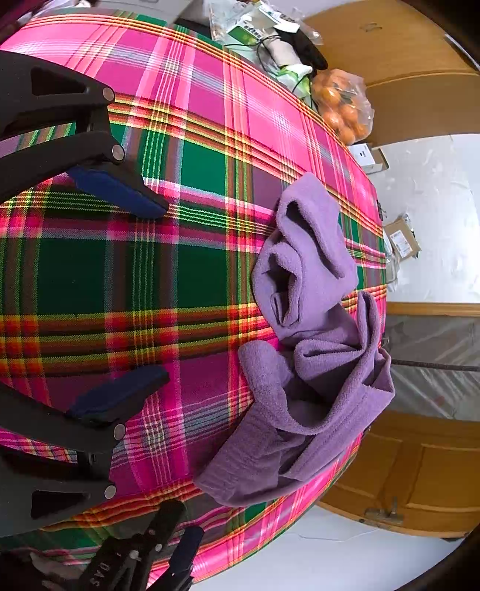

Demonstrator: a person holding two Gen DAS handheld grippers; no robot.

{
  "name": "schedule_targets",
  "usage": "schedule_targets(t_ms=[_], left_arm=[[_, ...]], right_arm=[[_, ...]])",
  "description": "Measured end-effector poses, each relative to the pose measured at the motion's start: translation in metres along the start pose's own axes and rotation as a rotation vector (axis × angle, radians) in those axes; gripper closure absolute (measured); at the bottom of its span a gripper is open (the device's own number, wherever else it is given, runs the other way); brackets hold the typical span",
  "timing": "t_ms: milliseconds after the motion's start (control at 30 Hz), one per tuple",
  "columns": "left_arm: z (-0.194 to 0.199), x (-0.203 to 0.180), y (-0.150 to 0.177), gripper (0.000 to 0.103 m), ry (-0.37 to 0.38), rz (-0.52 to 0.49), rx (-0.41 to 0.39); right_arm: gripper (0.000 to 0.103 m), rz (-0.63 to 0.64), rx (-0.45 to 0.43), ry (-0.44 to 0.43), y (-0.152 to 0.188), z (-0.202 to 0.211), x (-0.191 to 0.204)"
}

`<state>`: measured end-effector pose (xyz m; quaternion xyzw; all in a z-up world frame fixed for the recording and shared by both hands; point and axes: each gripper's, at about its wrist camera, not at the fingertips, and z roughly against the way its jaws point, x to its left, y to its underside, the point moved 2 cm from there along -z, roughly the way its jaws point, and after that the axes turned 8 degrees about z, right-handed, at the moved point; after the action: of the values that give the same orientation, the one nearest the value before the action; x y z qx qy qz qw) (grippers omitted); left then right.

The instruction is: Fold clothes

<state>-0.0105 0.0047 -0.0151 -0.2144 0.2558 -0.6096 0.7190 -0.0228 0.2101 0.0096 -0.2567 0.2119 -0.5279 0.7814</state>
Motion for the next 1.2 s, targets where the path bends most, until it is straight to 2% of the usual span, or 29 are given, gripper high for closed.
schedule_targets(t_ms=[133,300,433,533,667,867,967,1000,1033,1200], left_arm=[[0.000,0.000,-0.001,0.018,0.003,0.003,0.001],[0.001,0.002,0.000,0.018,0.021,-0.014,0.003],[0.004,0.008,0.003,0.019,0.042,-0.037,0.004],[0.007,0.018,0.005,0.020,0.028,-0.020,0.001],[0.008,0.029,0.005,0.021,0.025,0.007,-0.007],[0.007,0.023,0.008,0.021,0.022,-0.017,-0.009],[0.006,0.022,0.008,0.021,0.021,-0.017,-0.009],[0.007,0.021,0.008,0.021,0.021,-0.017,-0.009],[0.007,0.020,0.009,0.021,0.021,-0.017,-0.009],[0.011,0.024,0.008,0.021,0.045,-0.010,-0.013]], right_arm=[[0.029,0.027,0.008,-0.015,-0.002,-0.003,0.006],[0.027,0.023,0.004,-0.033,-0.001,-0.002,0.006],[0.033,-0.014,-0.007,-0.044,-0.001,0.000,0.002],[0.041,-0.048,-0.012,-0.098,-0.006,0.000,0.000],[0.041,-0.095,-0.016,-0.164,-0.018,-0.009,-0.004],[0.042,-0.179,-0.029,-0.253,-0.037,-0.025,-0.010],[0.061,-0.233,-0.029,-0.299,-0.042,-0.033,-0.017],[0.079,-0.253,-0.029,-0.313,-0.042,-0.035,-0.020],[0.088,-0.273,-0.028,-0.327,-0.041,-0.037,-0.024],[0.095,-0.287,-0.070,-0.354,-0.029,-0.018,-0.033]])
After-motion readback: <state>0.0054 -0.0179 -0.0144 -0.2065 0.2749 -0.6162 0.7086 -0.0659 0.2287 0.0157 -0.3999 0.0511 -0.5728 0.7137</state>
